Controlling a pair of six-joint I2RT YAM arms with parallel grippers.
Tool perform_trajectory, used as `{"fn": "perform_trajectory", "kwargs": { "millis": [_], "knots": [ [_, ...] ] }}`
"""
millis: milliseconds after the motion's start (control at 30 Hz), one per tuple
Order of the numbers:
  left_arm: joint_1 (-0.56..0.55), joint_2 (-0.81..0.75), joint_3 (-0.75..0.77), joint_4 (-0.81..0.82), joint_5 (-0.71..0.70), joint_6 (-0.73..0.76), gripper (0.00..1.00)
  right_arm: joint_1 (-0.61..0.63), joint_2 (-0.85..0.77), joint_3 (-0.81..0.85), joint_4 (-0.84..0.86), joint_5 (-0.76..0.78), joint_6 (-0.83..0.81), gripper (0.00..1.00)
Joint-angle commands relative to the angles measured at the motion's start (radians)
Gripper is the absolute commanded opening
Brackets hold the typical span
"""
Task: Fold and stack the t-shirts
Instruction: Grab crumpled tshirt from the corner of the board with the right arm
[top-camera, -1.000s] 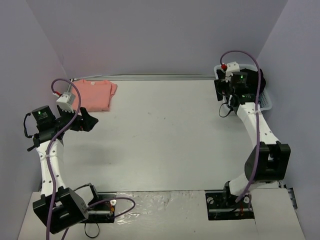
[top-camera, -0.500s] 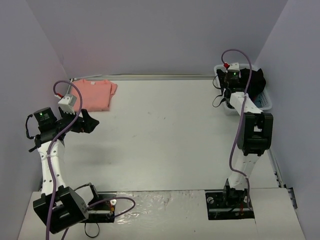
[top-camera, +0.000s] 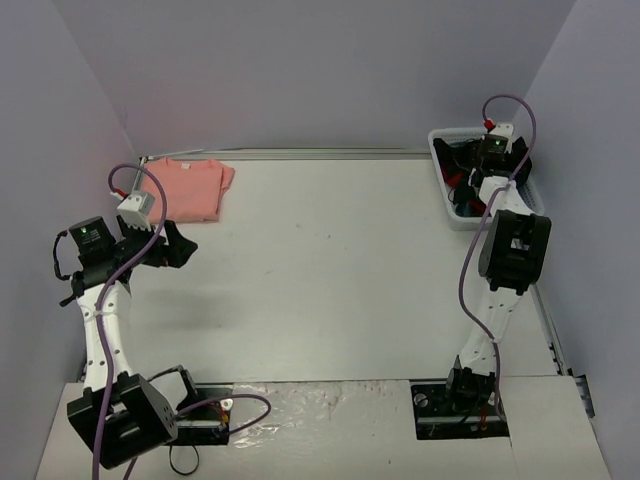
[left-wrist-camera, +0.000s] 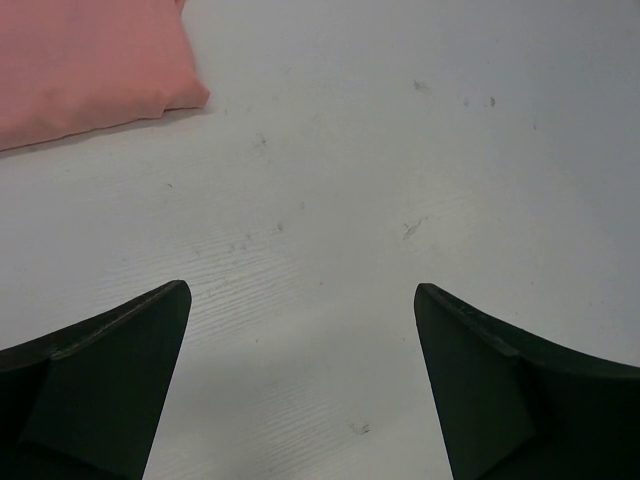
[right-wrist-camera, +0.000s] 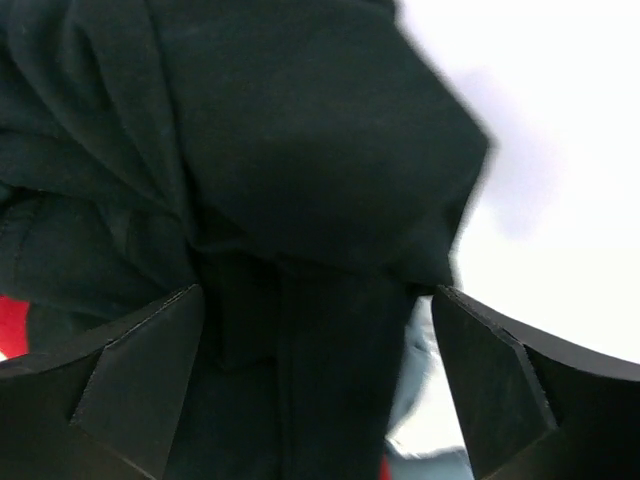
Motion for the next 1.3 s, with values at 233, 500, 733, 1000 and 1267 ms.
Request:
{"fn": "perform_trajectory", "kwargs": {
  "millis": [233,500,733,1000,1267],
  "knots": [
    [0.009,-0.008,0.003,0.027,-0.017,0.051,0.94,-0.008,0.171,0.259,-0.188,-0.14,0.111,0.05],
    [0.011,0.0,0.0,0.029,-0.007,0.061,0.94,-0.008,0.135,0.172,-0.17,-0.15,0.101,0.0],
    [0.009,-0.011,-0.001,0.026,0.018,0.065,0.94,0.018,0.007,0.011,-0.068,-0.109,0.075,0.0],
    [0.009,-0.021,0.002,0.02,0.03,0.065,0.94,0.099,-0.172,-0.173,0.079,-0.019,0.016,0.0],
    [0.009,-0.034,0.002,0.013,0.038,0.067,0.94,0.157,-0.261,-0.196,0.117,0.069,-0.02,0.0]
  ]
}}
